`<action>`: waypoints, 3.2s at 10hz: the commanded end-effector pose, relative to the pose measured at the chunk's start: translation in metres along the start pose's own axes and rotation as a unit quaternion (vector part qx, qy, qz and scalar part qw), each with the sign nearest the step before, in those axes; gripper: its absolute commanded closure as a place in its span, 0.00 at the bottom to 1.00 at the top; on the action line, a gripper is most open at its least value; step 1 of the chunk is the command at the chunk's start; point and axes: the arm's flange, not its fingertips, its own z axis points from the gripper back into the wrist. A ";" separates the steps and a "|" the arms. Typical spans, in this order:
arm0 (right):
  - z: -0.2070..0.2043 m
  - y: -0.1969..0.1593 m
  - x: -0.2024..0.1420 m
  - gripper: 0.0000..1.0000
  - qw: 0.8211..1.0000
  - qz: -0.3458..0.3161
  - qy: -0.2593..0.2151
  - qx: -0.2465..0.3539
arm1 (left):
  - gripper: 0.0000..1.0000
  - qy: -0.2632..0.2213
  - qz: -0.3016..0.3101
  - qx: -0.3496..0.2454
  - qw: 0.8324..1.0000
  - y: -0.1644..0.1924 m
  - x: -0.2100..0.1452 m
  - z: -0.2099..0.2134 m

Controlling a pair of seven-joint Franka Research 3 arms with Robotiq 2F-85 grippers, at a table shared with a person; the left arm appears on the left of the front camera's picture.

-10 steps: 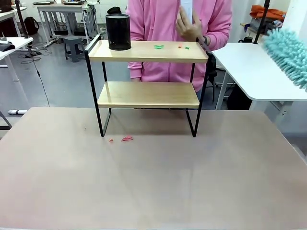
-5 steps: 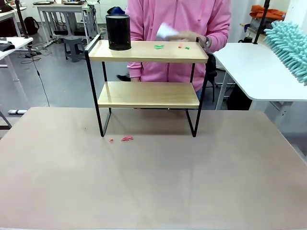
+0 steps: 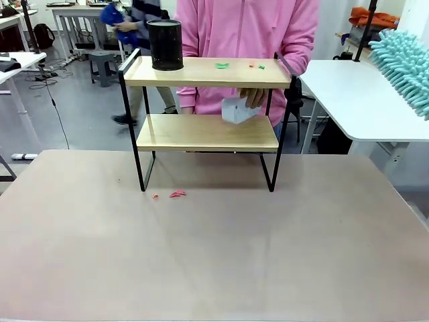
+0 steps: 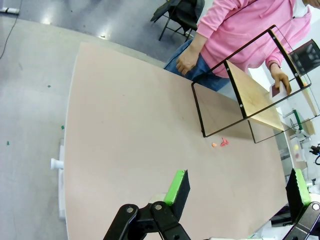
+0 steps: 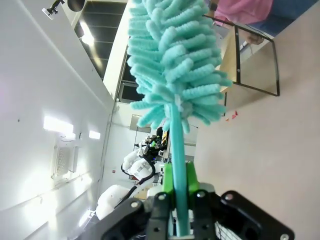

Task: Clean the shelf.
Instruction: Clean the remaining tier of the Shelf with the Duster once objects are removed.

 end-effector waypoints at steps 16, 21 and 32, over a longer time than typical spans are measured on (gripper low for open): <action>0.001 0.000 -0.001 0.87 1.000 0.012 0.001 0.001 | 0.00 -0.009 -0.008 -0.009 1.000 -0.001 -0.002 -0.002; -0.170 0.135 0.014 0.87 0.968 0.136 0.152 -0.149 | 0.00 -0.009 -0.008 -0.009 1.000 -0.001 -0.002 -0.002; -0.275 0.222 0.001 0.87 0.924 0.172 0.116 -0.320 | 0.00 -0.009 -0.008 -0.009 1.000 -0.001 -0.002 -0.002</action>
